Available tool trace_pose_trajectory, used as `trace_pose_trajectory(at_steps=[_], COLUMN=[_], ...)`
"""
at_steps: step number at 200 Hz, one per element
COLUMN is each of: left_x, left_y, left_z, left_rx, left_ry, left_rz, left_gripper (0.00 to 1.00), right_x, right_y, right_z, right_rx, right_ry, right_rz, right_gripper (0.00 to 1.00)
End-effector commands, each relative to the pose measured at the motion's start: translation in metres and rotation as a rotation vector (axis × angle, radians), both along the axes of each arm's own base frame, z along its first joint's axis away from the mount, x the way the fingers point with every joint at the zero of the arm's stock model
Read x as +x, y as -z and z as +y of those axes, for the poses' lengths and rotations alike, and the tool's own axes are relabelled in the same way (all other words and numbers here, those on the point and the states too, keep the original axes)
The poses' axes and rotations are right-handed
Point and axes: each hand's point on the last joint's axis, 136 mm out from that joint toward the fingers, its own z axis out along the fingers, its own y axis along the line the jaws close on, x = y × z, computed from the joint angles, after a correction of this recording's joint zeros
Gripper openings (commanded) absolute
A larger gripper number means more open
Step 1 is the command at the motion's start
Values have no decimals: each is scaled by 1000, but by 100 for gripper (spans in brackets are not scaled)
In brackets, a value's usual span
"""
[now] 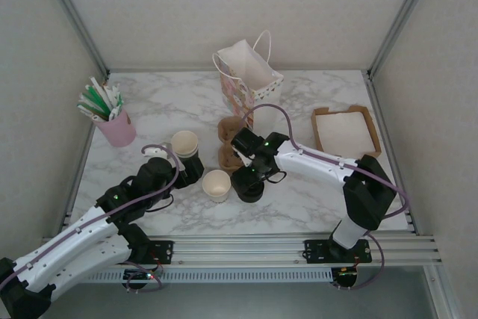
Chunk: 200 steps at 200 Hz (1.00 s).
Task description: Pack the takeout coffee
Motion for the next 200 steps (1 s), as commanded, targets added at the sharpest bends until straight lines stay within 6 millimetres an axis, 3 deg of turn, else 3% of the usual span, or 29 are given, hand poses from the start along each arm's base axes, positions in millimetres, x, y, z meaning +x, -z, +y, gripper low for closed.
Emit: trace_pose_trajectory(at_steps=[1, 200], left_x=[-2, -1], left_y=[3, 4], left_z=[4, 7], left_rx=[11, 5], left_ry=[1, -1], left_rz=[4, 4], left_gripper=[100, 100], right_x=[-3, -4], right_y=[-1, 13], right_z=[6, 6], right_rx=[-1, -24], right_ry=[-27, -7], right_rz=[13, 49], right_gripper=[93, 80])
